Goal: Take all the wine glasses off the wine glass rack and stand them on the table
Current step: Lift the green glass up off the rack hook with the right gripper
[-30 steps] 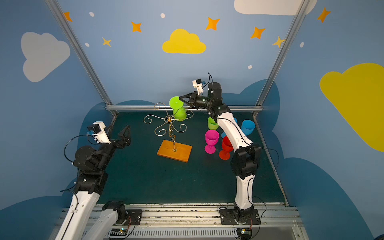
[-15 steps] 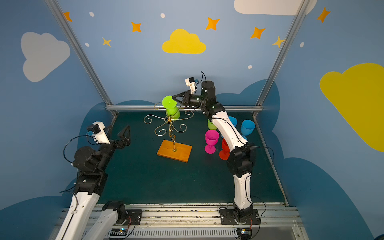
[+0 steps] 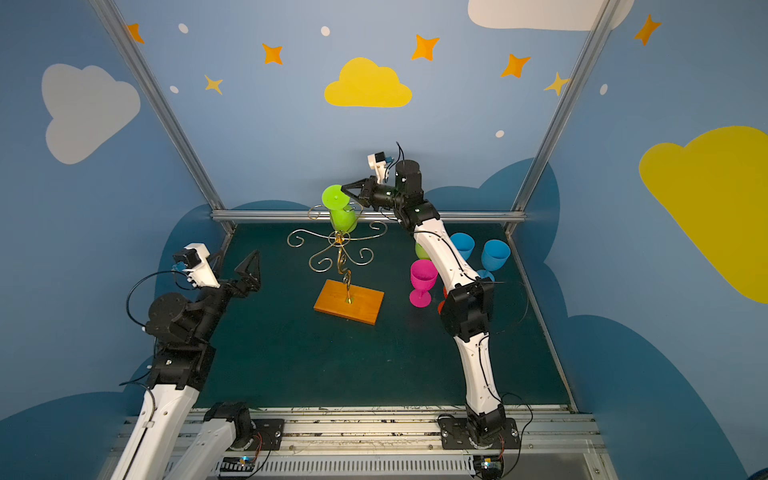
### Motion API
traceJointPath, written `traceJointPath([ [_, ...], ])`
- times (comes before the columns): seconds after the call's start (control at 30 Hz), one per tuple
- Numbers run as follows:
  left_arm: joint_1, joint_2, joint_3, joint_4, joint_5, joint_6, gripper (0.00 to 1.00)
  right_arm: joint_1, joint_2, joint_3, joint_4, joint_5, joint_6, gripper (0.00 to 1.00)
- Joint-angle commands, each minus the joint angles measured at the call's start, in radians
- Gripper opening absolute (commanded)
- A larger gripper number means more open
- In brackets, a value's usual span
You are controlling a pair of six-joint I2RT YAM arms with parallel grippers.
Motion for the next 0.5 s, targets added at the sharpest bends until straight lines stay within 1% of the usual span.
traceJointPath([
  [0.0,-0.002,-0.007,-0.011,0.008,-0.003,0.016,0.99,-0.006,0.025,0.073,0.059,0.025,0.025,0.00],
  [0.23,-0.002,-0.010,-0.010,0.007,-0.005,0.016,0.99,-0.047,0.015,0.075,0.085,0.047,0.046,0.00],
  [0.47,-0.004,-0.012,-0.009,0.007,-0.006,0.019,0.99,-0.107,-0.076,-0.019,0.115,0.045,0.044,0.00],
])
